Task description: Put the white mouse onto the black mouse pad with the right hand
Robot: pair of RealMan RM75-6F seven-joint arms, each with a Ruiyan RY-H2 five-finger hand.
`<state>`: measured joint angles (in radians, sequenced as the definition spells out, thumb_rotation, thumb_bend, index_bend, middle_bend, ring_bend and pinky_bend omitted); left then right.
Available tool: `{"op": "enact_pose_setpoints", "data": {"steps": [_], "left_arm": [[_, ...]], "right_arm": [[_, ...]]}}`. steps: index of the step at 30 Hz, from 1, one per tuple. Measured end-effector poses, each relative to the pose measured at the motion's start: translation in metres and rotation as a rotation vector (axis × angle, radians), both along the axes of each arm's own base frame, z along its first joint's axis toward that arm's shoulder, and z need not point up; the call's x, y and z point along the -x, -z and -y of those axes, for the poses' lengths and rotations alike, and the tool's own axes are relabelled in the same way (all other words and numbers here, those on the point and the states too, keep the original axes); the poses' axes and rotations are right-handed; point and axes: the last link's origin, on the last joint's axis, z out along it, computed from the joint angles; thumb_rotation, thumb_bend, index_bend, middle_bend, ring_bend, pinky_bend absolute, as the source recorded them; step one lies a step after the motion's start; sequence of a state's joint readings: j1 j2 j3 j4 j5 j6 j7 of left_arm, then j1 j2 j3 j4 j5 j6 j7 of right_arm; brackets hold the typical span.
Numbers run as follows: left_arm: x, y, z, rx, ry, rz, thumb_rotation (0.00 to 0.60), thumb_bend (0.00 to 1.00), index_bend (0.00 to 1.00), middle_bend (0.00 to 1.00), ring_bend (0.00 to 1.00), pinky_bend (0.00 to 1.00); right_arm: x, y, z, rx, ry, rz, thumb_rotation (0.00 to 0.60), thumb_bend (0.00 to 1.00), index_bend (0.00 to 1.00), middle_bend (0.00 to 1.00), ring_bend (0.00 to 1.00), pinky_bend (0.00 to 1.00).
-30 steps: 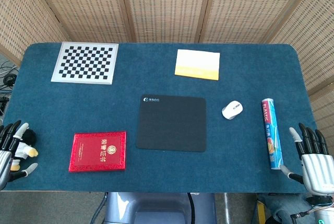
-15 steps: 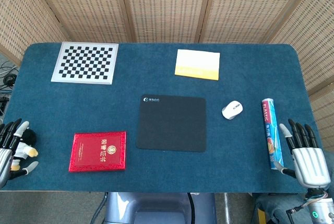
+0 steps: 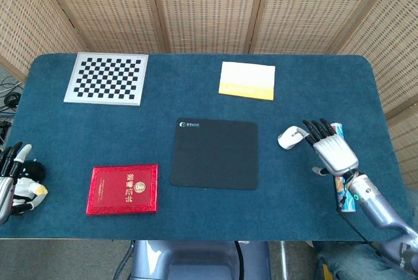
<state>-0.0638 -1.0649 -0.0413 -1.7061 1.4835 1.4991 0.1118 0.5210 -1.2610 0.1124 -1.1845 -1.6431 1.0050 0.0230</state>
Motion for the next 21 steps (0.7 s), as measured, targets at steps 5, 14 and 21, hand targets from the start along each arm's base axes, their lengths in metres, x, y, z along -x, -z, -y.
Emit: {"op": "enact_pose_setpoints", "data": {"steps": [5, 14, 21], "left_arm": [[0.007, 0.003, -0.007, -0.005, -0.047, -0.015, 0.6, 0.0, 0.0, 0.0, 0.0, 0.0], [0.011, 0.011, -0.016, 0.01, -0.08, -0.039, 0.6, 0.0, 0.0, 0.0, 0.0, 0.0], [0.014, 0.011, -0.021, 0.007, -0.097, -0.042, 0.6, 0.0, 0.0, 0.0, 0.0, 0.0]], "right_arm": [[0.002, 0.013, 0.035, -0.026, -0.055, -0.093, 0.6, 0.13, 0.1, 0.05, 0.0, 0.08], [-0.01, 0.045, 0.068, -0.129, -0.124, -0.191, 0.6, 0.21, 0.12, 0.09, 0.0, 0.14], [-0.017, 0.063, 0.077, -0.179, -0.151, -0.253, 0.6, 0.25, 0.13, 0.1, 0.0, 0.16]]}}
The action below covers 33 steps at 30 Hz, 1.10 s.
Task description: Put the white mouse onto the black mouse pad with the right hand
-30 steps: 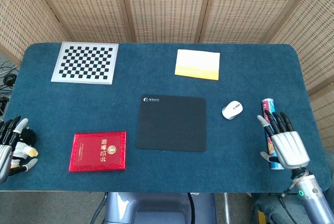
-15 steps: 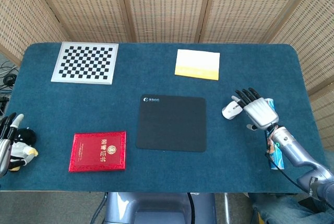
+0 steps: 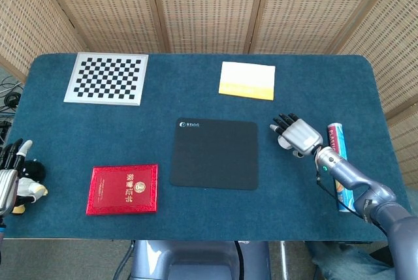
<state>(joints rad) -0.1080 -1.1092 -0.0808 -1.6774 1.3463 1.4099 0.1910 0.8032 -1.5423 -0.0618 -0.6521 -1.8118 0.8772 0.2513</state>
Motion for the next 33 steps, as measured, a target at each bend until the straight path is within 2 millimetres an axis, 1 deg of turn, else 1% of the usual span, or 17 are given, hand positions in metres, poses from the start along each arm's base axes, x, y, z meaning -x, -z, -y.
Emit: {"op": "enact_pose_setpoints", "data": {"steps": [6, 8, 11, 14, 15, 16, 19, 21, 23, 27, 30, 33], "left_arm": [[0.003, 0.0, -0.003, -0.003, -0.015, -0.001, 0.6, 0.0, 0.0, 0.0, 0.0, 0.0], [0.004, 0.0, -0.004, -0.004, -0.022, -0.002, 0.6, 0.0, 0.0, 0.0, 0.0, 0.0], [0.006, 0.0, -0.006, -0.003, -0.03, -0.004, 0.6, 0.0, 0.0, 0.0, 0.0, 0.0], [0.006, 0.002, -0.008, 0.001, -0.034, -0.007, 0.6, 0.0, 0.0, 0.0, 0.0, 0.0], [0.006, 0.002, -0.008, 0.003, -0.035, -0.008, 0.6, 0.0, 0.0, 0.0, 0.0, 0.0], [0.006, 0.002, -0.008, 0.003, -0.035, -0.008, 0.6, 0.0, 0.0, 0.0, 0.0, 0.0], [0.006, 0.003, -0.009, 0.003, -0.033, -0.007, 0.6, 0.0, 0.0, 0.0, 0.0, 0.0], [0.006, 0.002, -0.008, 0.002, -0.032, -0.005, 0.6, 0.0, 0.0, 0.0, 0.0, 0.0], [0.006, 0.002, -0.008, 0.002, -0.031, -0.002, 0.6, 0.0, 0.0, 0.0, 0.0, 0.0], [0.006, 0.002, -0.008, 0.006, -0.03, 0.003, 0.6, 0.0, 0.0, 0.0, 0.0, 0.0], [0.006, 0.002, -0.008, 0.011, -0.029, 0.008, 0.6, 0.0, 0.0, 0.0, 0.0, 0.0], [0.005, 0.002, -0.008, 0.017, -0.023, 0.017, 0.6, 0.0, 0.0, 0.0, 0.0, 0.0]], "right_arm": [[0.0, 0.009, 0.008, -0.007, -0.024, -0.082, 0.6, 0.26, 0.16, 0.12, 0.0, 0.17], [0.002, 0.01, 0.01, -0.003, -0.026, -0.109, 0.6, 0.29, 0.18, 0.13, 0.0, 0.17], [0.007, 0.01, 0.013, 0.002, -0.021, -0.136, 0.6, 0.39, 0.23, 0.19, 0.04, 0.2], [0.01, 0.01, 0.016, 0.008, -0.012, -0.146, 0.6, 0.5, 0.34, 0.3, 0.15, 0.24], [0.011, 0.01, 0.016, 0.01, -0.008, -0.144, 0.6, 0.57, 0.4, 0.37, 0.21, 0.26], [0.012, 0.009, 0.017, 0.011, -0.003, -0.136, 0.6, 0.61, 0.44, 0.41, 0.25, 0.28], [0.013, 0.009, 0.016, 0.01, 0.005, -0.096, 0.6, 0.69, 0.53, 0.52, 0.33, 0.31], [0.011, 0.008, 0.014, 0.011, -0.005, -0.07, 0.6, 0.73, 0.55, 0.55, 0.35, 0.33], [0.008, 0.006, 0.013, 0.016, -0.033, -0.041, 0.6, 0.75, 0.55, 0.56, 0.36, 0.34], [-0.004, 0.001, 0.009, 0.016, -0.12, 0.014, 0.6, 0.75, 0.55, 0.56, 0.36, 0.34], [-0.019, -0.004, 0.005, 0.004, -0.226, 0.042, 0.6, 0.75, 0.55, 0.56, 0.36, 0.34], [-0.043, -0.005, 0.0, -0.012, -0.375, 0.049, 0.6, 0.74, 0.55, 0.55, 0.36, 0.34]]}}
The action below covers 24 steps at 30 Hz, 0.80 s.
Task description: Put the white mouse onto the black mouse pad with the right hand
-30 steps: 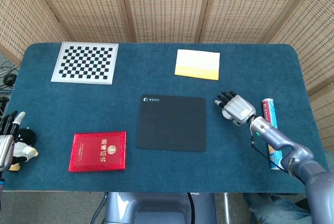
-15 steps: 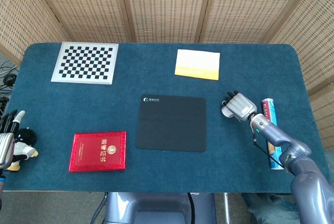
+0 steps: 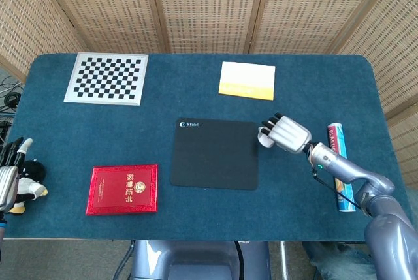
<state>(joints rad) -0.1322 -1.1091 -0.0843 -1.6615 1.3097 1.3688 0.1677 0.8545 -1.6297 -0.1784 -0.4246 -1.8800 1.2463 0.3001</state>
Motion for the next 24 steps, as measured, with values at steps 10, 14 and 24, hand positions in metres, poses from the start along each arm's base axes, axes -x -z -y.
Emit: {"op": "enact_pose_setpoints", "data": {"steps": [10, 14, 24], "left_arm": [[-0.002, -0.003, 0.003, 0.015, 0.021, 0.026, 0.6, 0.0, 0.0, 0.0, 0.0, 0.0], [0.0, -0.003, 0.003, 0.026, 0.017, 0.036, 0.6, 0.0, 0.0, 0.0, 0.0, 0.0], [0.007, -0.004, -0.004, 0.039, -0.011, 0.046, 0.6, 0.0, 0.0, 0.0, 0.0, 0.0]], "right_arm": [[-0.083, 0.042, -0.019, -0.023, -0.313, -0.102, 0.6, 0.73, 0.55, 0.53, 0.36, 0.35], [-0.107, 0.068, -0.022, -0.024, -0.379, -0.207, 0.6, 0.73, 0.55, 0.53, 0.36, 0.35], [-0.153, 0.122, -0.032, -0.047, -0.461, -0.309, 0.6, 0.73, 0.55, 0.53, 0.36, 0.35]]}}
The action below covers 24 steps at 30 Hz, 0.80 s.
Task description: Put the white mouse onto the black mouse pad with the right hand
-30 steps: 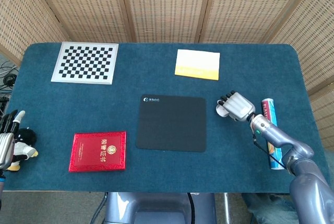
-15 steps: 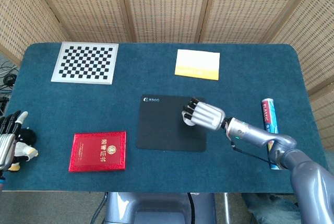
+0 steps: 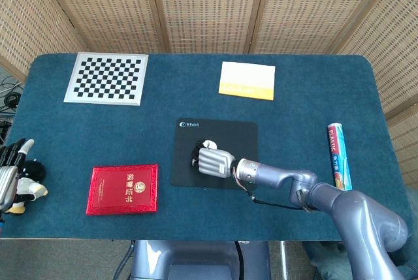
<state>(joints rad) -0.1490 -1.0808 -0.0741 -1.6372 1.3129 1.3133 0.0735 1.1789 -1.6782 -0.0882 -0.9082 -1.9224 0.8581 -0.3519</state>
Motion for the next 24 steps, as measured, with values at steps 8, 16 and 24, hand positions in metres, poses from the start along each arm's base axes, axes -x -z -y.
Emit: {"op": "enact_pose_setpoints", "data": {"steps": [8, 16, 24], "left_arm": [[0.003, -0.002, -0.004, -0.003, -0.012, 0.005, 0.6, 0.0, 0.0, 0.0, 0.0, 0.0], [0.001, -0.002, -0.003, -0.002, -0.004, 0.004, 0.6, 0.0, 0.0, 0.0, 0.0, 0.0], [-0.003, -0.001, 0.001, 0.002, 0.019, 0.007, 0.6, 0.0, 0.0, 0.0, 0.0, 0.0]], "right_arm": [[0.001, 0.006, 0.007, 0.008, 0.023, -0.027, 0.6, 0.49, 0.09, 0.08, 0.09, 0.18], [-0.001, -0.006, 0.012, 0.036, 0.042, -0.015, 0.6, 0.44, 0.0, 0.0, 0.0, 0.02], [0.003, -0.045, 0.006, 0.073, 0.028, 0.052, 0.6, 0.44, 0.0, 0.0, 0.0, 0.02]]}}
